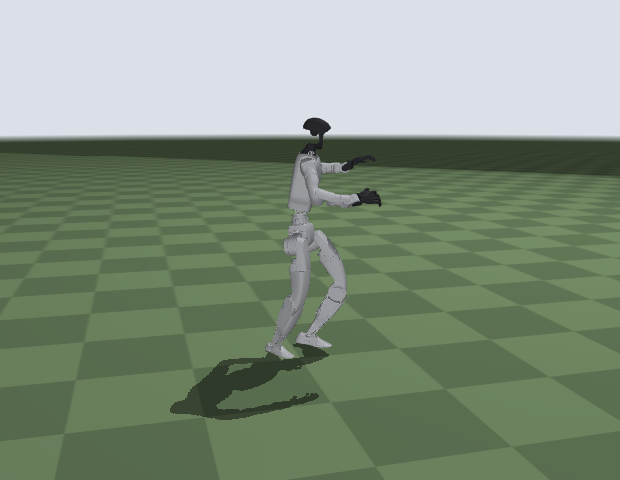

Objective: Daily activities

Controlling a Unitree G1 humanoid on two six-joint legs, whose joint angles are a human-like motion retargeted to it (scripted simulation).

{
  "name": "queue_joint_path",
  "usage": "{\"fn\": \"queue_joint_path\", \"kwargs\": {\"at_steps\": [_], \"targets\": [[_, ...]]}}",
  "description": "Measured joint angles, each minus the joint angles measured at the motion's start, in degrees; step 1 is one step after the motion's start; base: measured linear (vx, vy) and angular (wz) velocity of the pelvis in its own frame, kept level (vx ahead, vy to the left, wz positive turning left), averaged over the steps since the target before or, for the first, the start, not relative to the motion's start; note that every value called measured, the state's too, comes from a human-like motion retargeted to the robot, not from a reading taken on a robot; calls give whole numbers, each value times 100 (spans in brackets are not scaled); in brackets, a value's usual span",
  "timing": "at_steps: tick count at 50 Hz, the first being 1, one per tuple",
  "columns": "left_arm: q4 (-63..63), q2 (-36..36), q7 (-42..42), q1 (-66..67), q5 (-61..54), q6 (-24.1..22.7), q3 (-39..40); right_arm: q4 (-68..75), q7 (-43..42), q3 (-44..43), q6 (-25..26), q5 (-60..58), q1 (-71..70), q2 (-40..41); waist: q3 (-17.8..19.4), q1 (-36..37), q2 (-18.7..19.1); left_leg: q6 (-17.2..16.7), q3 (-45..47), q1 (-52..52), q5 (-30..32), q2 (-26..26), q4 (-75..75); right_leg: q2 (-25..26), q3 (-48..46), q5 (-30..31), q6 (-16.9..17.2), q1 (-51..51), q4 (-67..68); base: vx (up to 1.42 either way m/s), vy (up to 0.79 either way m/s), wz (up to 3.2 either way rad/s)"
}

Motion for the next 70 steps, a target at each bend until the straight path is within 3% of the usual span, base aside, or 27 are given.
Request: {"fn": "queue_joint_path", "kwargs": {"at_steps": [9, 15, 18, 22, 26, 29, 31, 32, 33, 35, 37, 40, 44, 52, 54, 56, 58, 59, 60, 61, 62, 70], "targets": [[-1606, 1753, 1732, 1018, 619, 90, 3024, -195, -870, -1285, -204, -21, 382, -1221, -273, 964, 224, -48, -299, 71, 188, -607, -1080, -382, 71, -44, 246, -8, 272, 12, 6, 3], [-2286, 1975, 2552, 2131, 1058, 267, 5395, 150, -1150, -2167, -143, -123, 1124, -1507, -565, 1284, 262, -86, -576, 317, 443, -1099, -2147, -669, 171, 108, 548, -160, 321, 13, 10, -14], [-2585, 1912, 2975, 2349, 1321, 438, 6185, 335, -1290, -2436, -65, -72, 1212, -1349, -673, 1215, 274, -62, -573, 393, 451, -1195, -2454, -769, 316, 126, 700, -282, 320, 11, 14, -45], [-2912, 1935, 3563, 2199, 1553, 704, 6735, 540, -1495, -2399, 28, 172, 850, -803, -684, 683, 265, 8, -367, 416, 319, -1213, -2640, -867, 739, 112, 881, -534, 347, 7, 17, -80], [-2826, 2375, 3910, 1346, 1393, 908, 6163, 916, -1672, -1093, 182, 490, -968, 267, -395, -662, 145, 64, 24, 404, 429, -1258, -3102, -903, 1693, 302, 1074, -1078, 365, -1, 20, -108], [-1933, 2903, 3064, 787, 548, 667, 4754, 1461, -1444, 591, 307, 509, -2884, 1509, 28, -2117, 66, 149, 298, 404, 670, -1372, -3629, -975, 2283, 521, 1283, -1597, 494, -8, 22, -101], [-477, 3546, 1450, 1094, -394, 301, 3844, 1892, -875, 1670, 396, 360, -3951, 2453, 274, -3018, -67, 220, 482, 396, 880, -1403, -3991, -1006, 2463, 713, 1474, -1941, 613, -8, 21, -95], [567, 4180, 380, 1937, -829, 135, 4028, 2066, -528, 2020, 440, 266, -4330, 2841, 343, -3315, -201, 241, 579, 391, 966, -1402, -4144, -1007, 2541, 804, 1573, -2090, 662, -8, 19, -89], [1897, 5256, -805, 3783, -1135, 36, 5282, 2176, -190, 2082, 469, 170, -4537, 3065, 343, -3370, -409, 239, 678, 387, 1033, -1395, -4270, -1004, 2608, 878, 1644, -2206, 683, -6, 18, -93], [3513, 5857, -2302, 7430, -907, -31, 8182, 1986, 357, 2800, 515, 17, -4486, 2922, 196, -3629, -76, 212, 842, 350, 1106, -1337, -4409, -950, 2753, 1004, 1714, -2370, 625, -2, 17, -99], [3939, 5857, -2965, 7430, -938, 12, 7883, 1693, 593, 2887, 498, -68, -4588, 3014, 316, -3942, -335, 176, 963, 270, 1093, -1314, -4325, -947, 2902, 1019, 1716, -2489, 650, 0, 11, -88], [4133, 5857, -3364, 7430, -1306, -33, 7790, 1219, 843, 2718, 529, -59, -4507, 3078, 386, -4224, -755, 148, 1084, 250, 1049, -1284, -4321, -913, 3077, 998, 1648, -2517, 529, 3, 6, -69], [3641, 5857, -3186, 7430, -2078, -76, 7981, 734, 956, 2191, 589, 101, -4224, 3060, 492, -4207, -1391, 153, 1165, 398, 1044, -1282, -4423, -881, 3239, 938, 1523, -2384, 385, 5, -2, -39], [2275, 5832, -2561, 7430, -3797, 36, 8186, 161, 885, 583, 635, 322, -3818, 3498, 954, -3434, -3069, 205, 1214, 722, 1145, -1337, -4704, -885, 3371, 709, 1233, -2102, 188, 0, -11, -12], [1880, 5611, -2455, 7430, -4217, 76, 7956, 85, 895, 136, 646, 335, -3787, 3774, 967, -3159, -3465, 205, 1166, 654, 1226, -1274, -4845, -797, 3354, 734, 1150, -2148, 10, -2, -14, -4], [1459, 5196, -2437, 7430, -4696, 123, 7684, 58, 943, -80, 650, 326, -3748, 3937, 962, -2925, -3527, 169, 1057, 493, 1301, -1007, -4921, -512, 3274, 842, 1035, -2237, -223, -5, -15, -8], [328, 4001, -2280, 7430, -4967, 89, 6570, 192, 1087, -272, 675, 343, -3461, 4455, 849, -2566, -3545, 44, 881, 647, 1207, -434, -4878, 54, 3174, 1130, 865, -1811, -846, -2, -17, -16], [-431, 2462, -2232, 6427, -4592, 82, 4702, 320, 1206, 183, 689, 345, -3000, 4772, 477, -2765, -3516, 14, 869, 867, 1132, -397, -4804, 71, 3183, 1156, 822, -1472, -1041, 2, -16, -3], [-1197, 543, -2221, 4922, -3985, 90, 2276, 458, 1338, 916, 702, 341, -2411, 5072, -40, -3169, -3470, 11, 901, 1118, 1061, -519, -4713, -76, 3224, 1103, 806, -1132, -1131, -1, -4, 56], [187, -2274, -1900, 1937, -2815, 194, -876, 473, 1316, 1846, 646, 275, -1856, 3262, -99, -2993, -2063, 131, 834, 1287, 1291, -973, -5043, -482, 3118, 821, 905, -1142, -830, -5, 3, 90], [1157, -4222, -1704, -28, -2037, 270, -3013, 501, 1320, 2476, 616, 230, -1457, 2043, -123, -2844, -1125, 208, 771, 1401, 1459, -1281, -5259, -757, 3032, 611, 964, -1152, -598, -11, 3, 98], [2178, -5243, -2320, 263, -2350, 475, -3686, 1475, 1750, 2757, 787, 211, -915, 2210, -17, -2351, -1044, 55, 208, 1295, 1992, -1360, -5337, -782, 2522, 359, 780, -1260, -170, -14, -11, 54]]}}
